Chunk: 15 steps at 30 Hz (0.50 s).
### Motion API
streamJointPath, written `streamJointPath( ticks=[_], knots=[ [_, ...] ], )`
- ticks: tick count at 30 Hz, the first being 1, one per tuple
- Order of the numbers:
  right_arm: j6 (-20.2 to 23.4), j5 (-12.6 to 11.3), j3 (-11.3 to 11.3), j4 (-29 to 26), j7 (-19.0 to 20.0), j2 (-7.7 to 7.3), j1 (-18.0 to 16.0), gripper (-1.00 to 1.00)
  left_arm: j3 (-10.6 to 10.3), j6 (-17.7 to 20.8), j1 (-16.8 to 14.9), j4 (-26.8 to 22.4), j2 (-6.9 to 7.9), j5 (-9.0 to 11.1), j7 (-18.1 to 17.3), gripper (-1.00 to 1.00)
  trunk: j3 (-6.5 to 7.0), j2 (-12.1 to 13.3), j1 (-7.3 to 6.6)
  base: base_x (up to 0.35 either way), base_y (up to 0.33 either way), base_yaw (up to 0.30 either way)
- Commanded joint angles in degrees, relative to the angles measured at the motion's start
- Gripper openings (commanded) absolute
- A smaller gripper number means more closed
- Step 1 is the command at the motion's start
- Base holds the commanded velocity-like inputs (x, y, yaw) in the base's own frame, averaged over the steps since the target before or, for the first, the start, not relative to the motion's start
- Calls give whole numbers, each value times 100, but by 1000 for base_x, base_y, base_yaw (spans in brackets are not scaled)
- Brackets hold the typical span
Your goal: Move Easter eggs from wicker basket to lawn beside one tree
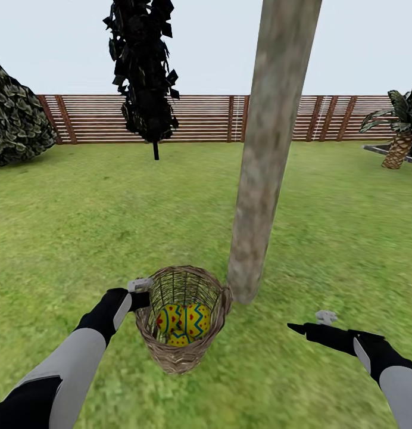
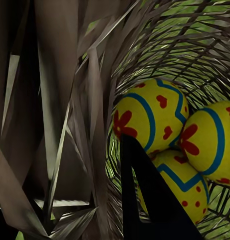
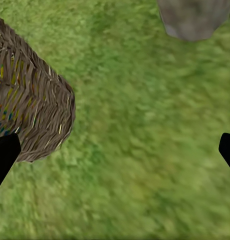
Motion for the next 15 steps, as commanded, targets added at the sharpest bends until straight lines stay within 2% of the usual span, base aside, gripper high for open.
streamJointPath(
  ticks=[1,15],
  knots=[
    [47,39,-49,-8,34,4,-5,100,33,30,-4,-12,-7,45,11,-100,-24,-45,22,0,0,0],
    [47,39,-49,-17,42,-14,-5,100,31,30,-4,-12,-7,45,11,-100,-275,-606,330,0,0,0]
  ],
)
